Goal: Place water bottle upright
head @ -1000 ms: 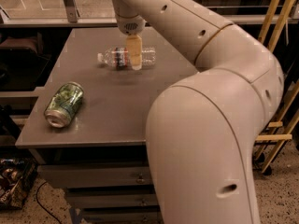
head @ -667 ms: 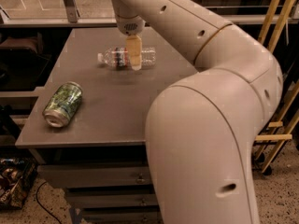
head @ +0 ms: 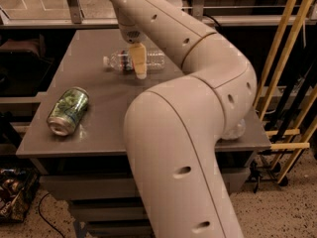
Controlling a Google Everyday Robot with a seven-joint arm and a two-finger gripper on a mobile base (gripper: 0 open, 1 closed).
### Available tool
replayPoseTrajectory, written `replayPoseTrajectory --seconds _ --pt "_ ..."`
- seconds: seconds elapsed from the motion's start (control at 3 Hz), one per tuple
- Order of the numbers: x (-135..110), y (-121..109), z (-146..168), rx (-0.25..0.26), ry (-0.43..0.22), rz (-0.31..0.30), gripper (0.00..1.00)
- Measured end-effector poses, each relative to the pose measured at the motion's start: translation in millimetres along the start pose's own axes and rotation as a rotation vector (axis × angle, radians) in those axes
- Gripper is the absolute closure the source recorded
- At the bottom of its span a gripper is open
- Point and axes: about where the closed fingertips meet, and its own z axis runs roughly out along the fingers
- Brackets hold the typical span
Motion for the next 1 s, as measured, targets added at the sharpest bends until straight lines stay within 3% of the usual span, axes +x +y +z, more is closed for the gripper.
replayPoseTrajectory --seconds 0.33,0.67,1.0 --pt "-16.3 -9.6 16.5 -0.022 0.009 0.008 0.01" --pt "-19.9 -14.0 24.0 -0.036 0.012 0.033 0.23" --pt "-19.9 -17.6 25.9 -0.038 0.015 0.054 0.54"
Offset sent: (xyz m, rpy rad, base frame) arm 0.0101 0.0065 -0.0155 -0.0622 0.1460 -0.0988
